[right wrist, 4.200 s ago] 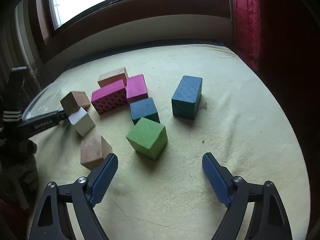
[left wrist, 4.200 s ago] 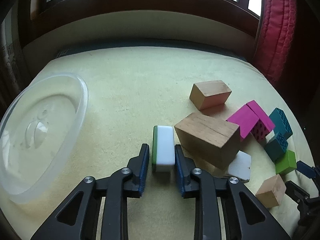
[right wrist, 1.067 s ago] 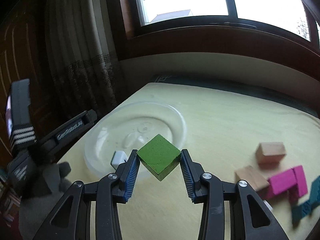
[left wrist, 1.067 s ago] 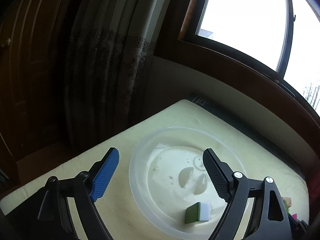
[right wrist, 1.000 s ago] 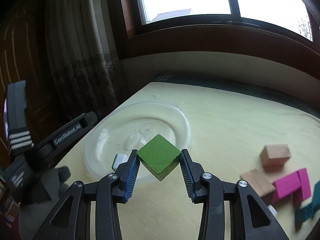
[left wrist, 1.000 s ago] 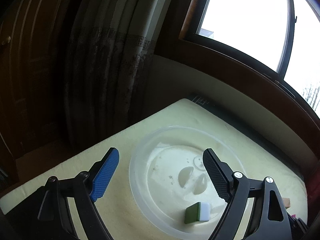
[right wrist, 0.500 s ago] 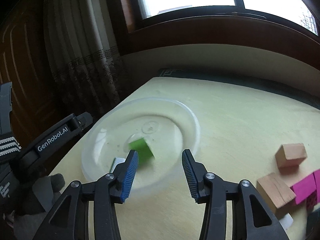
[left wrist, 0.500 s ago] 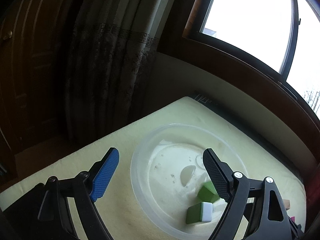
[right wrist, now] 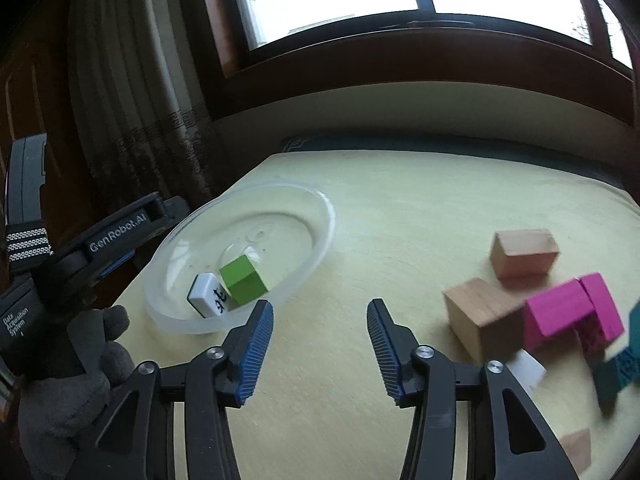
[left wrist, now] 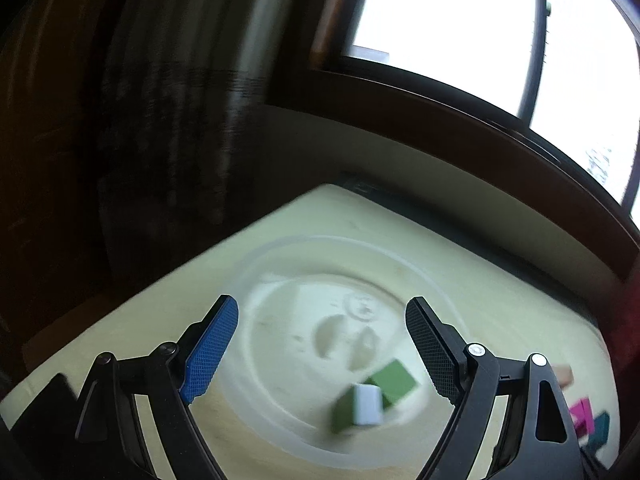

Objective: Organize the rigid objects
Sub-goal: 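Carry the green cube with the right gripper into the clear container and release, then move the right gripper to the long teal checkered block and grasp it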

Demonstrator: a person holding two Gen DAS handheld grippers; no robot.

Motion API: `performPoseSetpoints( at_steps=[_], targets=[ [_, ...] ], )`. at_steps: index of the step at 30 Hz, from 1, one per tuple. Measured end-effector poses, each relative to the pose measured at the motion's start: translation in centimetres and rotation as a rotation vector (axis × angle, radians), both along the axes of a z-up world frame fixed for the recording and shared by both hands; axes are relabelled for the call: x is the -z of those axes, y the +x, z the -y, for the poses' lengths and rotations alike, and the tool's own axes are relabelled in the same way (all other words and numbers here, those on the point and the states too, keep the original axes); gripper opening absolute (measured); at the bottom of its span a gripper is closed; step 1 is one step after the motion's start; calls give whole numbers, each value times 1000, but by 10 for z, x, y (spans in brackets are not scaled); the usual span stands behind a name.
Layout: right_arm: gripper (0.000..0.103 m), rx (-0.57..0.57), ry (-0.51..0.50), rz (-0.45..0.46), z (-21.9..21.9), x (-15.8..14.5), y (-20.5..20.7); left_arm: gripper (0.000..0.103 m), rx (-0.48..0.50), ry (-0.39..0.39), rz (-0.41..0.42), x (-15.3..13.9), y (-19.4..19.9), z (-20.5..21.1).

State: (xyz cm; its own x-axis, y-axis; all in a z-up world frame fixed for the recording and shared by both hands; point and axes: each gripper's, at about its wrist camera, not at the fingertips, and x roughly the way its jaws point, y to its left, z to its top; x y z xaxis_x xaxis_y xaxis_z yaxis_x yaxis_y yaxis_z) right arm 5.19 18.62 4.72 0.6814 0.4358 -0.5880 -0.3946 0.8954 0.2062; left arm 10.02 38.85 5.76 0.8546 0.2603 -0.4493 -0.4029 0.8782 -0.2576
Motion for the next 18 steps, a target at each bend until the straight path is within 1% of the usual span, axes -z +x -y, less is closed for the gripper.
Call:
performPoseSetpoints(
  at_steps=[4, 6, 10, 14, 15, 18],
  targets=[
    [53, 38, 4, 2, 14, -1, -5, 89, 123, 52, -11, 0, 8, 28],
    [53, 56, 6, 0, 19, 0, -5, 89, 164, 75, -8, 0, 8, 39],
    [53, 99, 20, -2, 36, 0, -7, 89, 214, 101, 0, -2, 10, 52],
    [53, 132, 36, 4, 50, -1, -8, 89, 237, 91, -6, 1, 11, 55],
    [54, 144, 39, 9, 54, -2, -9, 89, 239, 87, -7, 2, 10, 56],
    [67, 184, 52, 26, 62, -4, -10, 89, 242, 89, -10, 1, 12, 58]
  ],
)
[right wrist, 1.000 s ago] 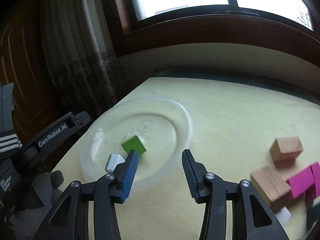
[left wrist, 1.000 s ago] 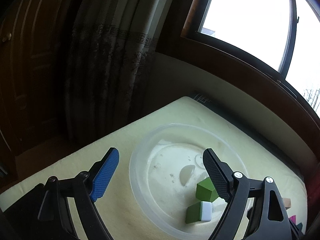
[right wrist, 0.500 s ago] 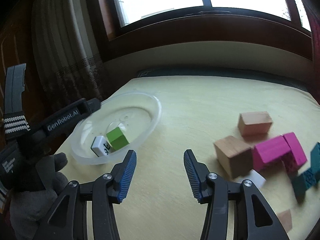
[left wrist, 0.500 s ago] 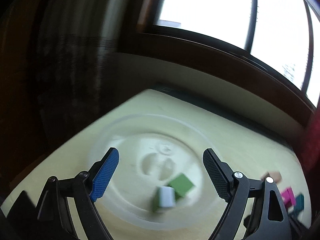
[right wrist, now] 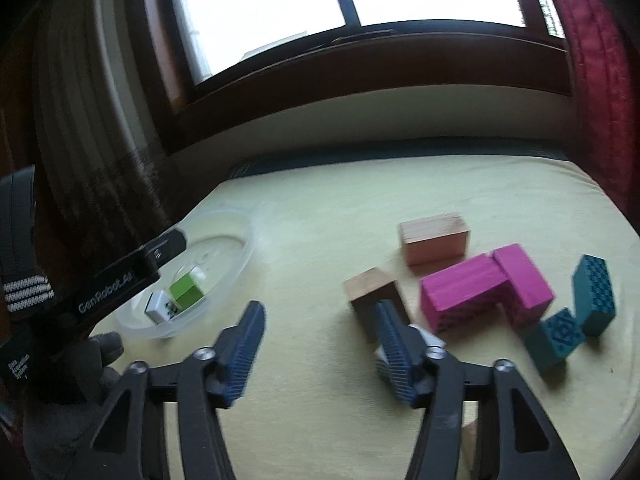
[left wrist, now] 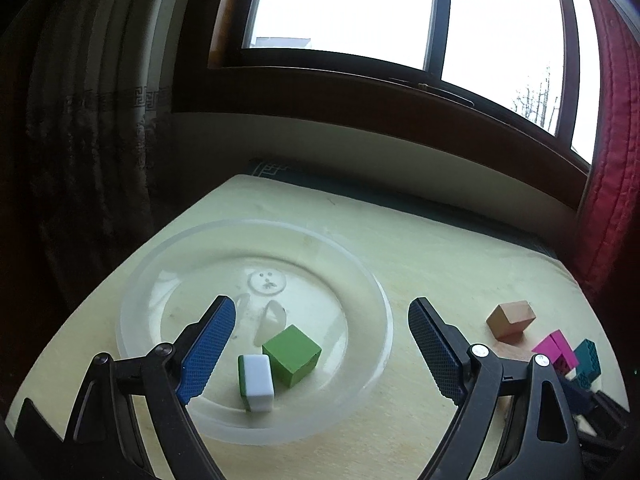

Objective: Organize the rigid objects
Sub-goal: 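Move the right gripper to the long teal checkered block and grasp it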

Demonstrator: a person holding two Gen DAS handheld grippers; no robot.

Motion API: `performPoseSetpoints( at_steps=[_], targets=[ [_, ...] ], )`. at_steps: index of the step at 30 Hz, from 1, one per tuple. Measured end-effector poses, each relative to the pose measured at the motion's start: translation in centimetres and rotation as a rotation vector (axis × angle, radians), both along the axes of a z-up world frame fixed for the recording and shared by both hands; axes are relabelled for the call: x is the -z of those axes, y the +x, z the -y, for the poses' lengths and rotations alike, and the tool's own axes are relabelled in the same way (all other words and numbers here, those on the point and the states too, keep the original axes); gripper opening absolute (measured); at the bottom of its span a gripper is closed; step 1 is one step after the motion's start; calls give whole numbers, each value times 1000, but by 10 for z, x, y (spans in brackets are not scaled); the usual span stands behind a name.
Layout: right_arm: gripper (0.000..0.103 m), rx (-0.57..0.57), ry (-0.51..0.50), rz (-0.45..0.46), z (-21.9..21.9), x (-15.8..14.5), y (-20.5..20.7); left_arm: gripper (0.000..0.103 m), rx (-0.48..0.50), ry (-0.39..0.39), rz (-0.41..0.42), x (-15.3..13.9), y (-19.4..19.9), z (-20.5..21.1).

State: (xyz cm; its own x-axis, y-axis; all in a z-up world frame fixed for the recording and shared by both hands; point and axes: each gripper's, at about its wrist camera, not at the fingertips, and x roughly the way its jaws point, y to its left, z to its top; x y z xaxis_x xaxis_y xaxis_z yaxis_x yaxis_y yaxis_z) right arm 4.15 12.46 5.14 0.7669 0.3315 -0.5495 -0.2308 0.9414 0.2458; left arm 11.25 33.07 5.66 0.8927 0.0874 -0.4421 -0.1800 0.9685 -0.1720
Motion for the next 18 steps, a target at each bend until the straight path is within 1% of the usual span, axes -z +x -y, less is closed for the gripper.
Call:
performPoseSetpoints(
  at_steps=[6, 12, 18],
  targets=[
    [67, 74, 14, 31, 27, -4, -6, 89, 24, 34, 8, 1, -1, 13],
    [68, 161, 29, 27, 60, -6, -7, 89, 75, 60, -3, 3, 2, 28],
    [73, 251, -2, 38, 94, -9, -13, 89, 133, 93, -5, 5, 3, 43]
  ],
)
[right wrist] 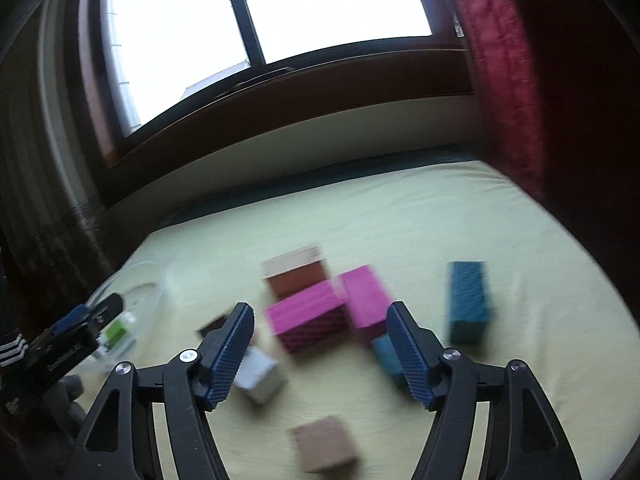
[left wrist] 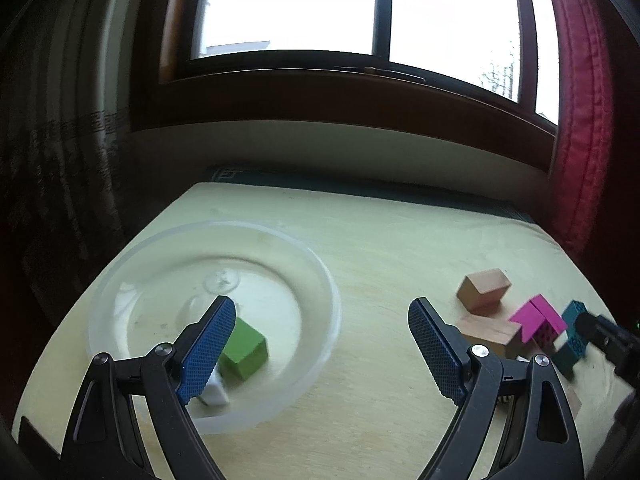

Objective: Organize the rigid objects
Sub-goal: 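Move the right gripper to the long teal checkered block and grasp it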

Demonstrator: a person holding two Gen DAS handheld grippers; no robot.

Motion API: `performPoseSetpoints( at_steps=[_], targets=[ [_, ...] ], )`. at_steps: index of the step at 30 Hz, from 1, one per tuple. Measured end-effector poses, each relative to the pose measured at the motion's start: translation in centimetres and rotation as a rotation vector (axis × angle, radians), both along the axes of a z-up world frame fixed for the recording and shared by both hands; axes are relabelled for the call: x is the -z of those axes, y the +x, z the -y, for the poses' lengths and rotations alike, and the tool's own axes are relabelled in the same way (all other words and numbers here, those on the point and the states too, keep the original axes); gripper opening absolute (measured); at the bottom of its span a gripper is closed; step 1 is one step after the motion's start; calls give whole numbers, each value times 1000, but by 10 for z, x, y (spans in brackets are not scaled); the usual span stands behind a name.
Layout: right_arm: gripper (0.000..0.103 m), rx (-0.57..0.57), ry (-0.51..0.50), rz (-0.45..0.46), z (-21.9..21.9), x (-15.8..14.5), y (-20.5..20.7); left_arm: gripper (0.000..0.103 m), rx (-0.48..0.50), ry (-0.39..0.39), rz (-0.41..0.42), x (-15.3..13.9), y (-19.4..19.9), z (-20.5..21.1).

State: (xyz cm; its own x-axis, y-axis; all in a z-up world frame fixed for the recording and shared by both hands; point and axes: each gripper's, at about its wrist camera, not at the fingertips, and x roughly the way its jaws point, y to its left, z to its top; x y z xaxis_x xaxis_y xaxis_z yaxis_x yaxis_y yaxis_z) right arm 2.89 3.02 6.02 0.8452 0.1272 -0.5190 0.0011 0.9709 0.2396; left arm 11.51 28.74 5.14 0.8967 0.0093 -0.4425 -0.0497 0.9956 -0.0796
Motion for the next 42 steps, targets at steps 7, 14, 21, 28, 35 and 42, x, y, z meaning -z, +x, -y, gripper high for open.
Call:
performPoseSetpoints(
  at_steps=[7, 14, 21, 28, 35, 42],
  targets=[
    [74, 109, -83, -45, 46, 6, -2, 89, 54, 4, -26, 5, 3, 11],
    [74, 146, -120, -128, 79, 20, 2, 89, 104, 13, -49, 10, 3, 24],
    [74, 98, -125, -206, 87, 30, 16, 89, 163, 67, -64, 16, 1, 42],
    [74, 31, -179, -259, 82, 37, 39, 89, 205, 89, -83, 20, 1, 51],
    [74, -6, -252, -289, 75, 38, 58, 89, 216, 72, -98, 22, 2, 47],
    [74, -35, -277, -290, 77, 35, 85, 89, 226, 61, -114, 24, 5, 45]
  ],
)
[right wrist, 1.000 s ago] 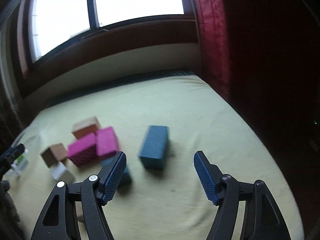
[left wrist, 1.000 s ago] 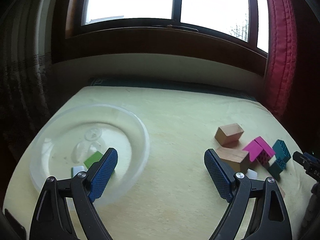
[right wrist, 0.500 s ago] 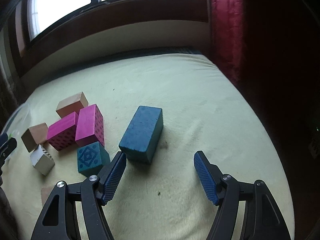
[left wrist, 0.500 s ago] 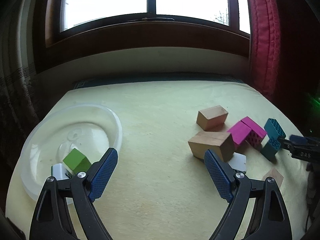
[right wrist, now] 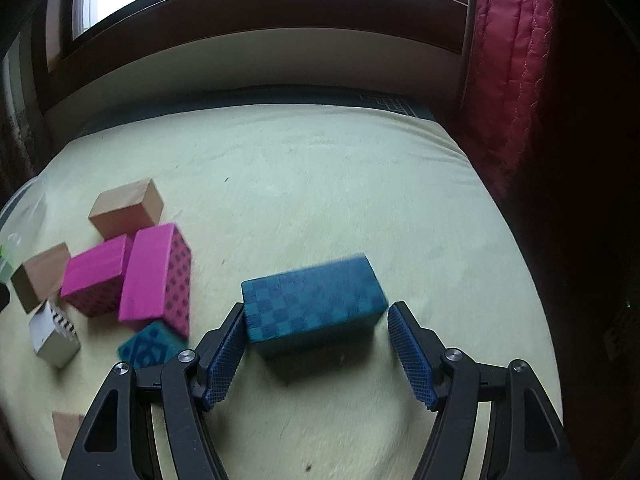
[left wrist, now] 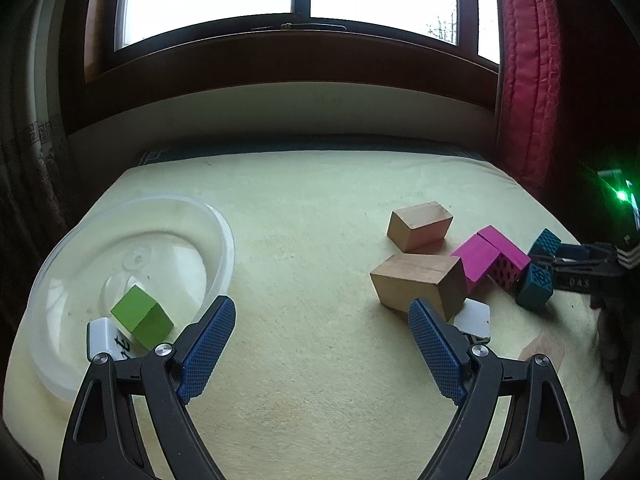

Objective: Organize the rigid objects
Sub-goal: 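Move the right gripper to the long teal checkered block and grasp it, then grasp the large natural wood block with the left gripper and lift it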

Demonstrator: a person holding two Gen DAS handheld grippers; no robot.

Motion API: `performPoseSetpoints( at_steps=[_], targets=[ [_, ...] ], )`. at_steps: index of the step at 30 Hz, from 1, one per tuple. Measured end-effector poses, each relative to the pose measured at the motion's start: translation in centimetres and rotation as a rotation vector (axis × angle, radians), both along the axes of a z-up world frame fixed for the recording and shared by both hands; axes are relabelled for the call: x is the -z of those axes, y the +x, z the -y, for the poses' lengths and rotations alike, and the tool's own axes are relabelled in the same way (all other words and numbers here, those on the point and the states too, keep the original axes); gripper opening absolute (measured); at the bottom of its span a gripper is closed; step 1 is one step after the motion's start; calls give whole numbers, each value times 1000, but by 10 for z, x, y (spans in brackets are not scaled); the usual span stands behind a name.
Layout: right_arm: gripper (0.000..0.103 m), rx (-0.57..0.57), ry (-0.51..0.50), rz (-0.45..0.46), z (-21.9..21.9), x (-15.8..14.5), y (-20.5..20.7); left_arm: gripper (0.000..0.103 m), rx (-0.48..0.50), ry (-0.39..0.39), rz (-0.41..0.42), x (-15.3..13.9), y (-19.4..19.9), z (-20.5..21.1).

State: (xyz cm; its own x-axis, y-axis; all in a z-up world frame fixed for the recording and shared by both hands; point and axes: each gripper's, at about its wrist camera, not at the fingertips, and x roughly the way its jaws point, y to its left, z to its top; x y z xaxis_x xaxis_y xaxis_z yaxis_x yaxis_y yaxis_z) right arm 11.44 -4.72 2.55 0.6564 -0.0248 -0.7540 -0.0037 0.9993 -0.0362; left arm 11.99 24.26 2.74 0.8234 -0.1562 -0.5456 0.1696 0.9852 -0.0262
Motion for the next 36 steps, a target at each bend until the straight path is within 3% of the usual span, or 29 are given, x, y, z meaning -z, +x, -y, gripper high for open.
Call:
performPoseSetpoints(
  at_steps=[5, 8, 16, 25, 32, 36],
  targets=[
    [73, 12, 54, -1, 5, 1, 1, 89, 3, -3, -12, 2, 1, 0],
    [63, 8, 47, 8, 5, 1, -1, 89, 5, -5, -22, 3, 2, -1],
    [63, 31, 114, 21, 5, 1, -17, 89, 6, 5, -31, 4, 3, 1],
    [63, 47, 179, 34, 17, 3, -20, 89, 82, -46, -87, 0, 12, 13],
    [63, 44, 208, 40, 24, 3, -24, 89, 143, -51, -141, 3, 34, 35],
    [63, 44, 213, 42, 24, 3, -25, 89, 170, -99, -176, 7, 50, 37]
  ],
)
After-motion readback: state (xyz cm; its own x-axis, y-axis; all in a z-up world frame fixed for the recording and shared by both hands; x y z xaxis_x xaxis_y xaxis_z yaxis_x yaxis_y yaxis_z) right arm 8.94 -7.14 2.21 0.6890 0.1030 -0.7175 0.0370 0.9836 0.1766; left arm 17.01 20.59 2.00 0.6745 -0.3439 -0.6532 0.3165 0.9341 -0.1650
